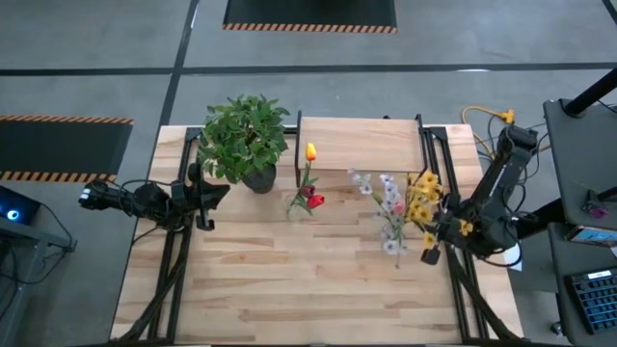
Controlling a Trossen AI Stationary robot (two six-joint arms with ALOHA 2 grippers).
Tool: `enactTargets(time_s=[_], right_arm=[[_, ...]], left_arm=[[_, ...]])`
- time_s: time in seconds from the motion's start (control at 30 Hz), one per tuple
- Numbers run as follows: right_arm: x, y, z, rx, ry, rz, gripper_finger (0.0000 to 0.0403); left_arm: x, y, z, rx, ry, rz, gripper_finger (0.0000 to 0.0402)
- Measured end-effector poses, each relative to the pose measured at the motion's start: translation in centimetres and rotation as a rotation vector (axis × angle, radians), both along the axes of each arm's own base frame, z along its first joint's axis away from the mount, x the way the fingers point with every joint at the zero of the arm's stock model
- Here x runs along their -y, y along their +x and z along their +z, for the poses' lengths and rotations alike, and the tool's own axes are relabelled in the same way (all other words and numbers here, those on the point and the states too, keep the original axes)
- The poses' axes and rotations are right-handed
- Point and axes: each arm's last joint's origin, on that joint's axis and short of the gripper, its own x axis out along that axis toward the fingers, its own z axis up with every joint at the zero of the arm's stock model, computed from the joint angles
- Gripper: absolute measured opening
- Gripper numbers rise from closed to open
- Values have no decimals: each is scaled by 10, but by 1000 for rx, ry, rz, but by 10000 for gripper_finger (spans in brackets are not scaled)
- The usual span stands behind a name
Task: Pick and place flowers into a vace then onto a shelf
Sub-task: Put the yellow flowers into the right transparent vase
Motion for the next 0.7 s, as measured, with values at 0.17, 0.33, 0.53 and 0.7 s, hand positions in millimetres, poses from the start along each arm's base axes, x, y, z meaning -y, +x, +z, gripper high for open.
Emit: enactTargets(time_s=[0.17, 0.33, 0.53, 0.7], right_arm=[[2, 5, -2, 12, 11, 19, 11], [6, 9, -9, 15, 23, -8, 11], [4, 11, -16, 11, 26, -6, 11], [1, 13, -26, 1, 22, -7, 11]], left_arm=[[0, 0, 0, 1, 0, 0, 4], [0, 0, 0, 0, 0, 0, 4], [0, 0, 0, 1, 0, 0, 4], [0, 0, 0, 0, 0, 0, 4]])
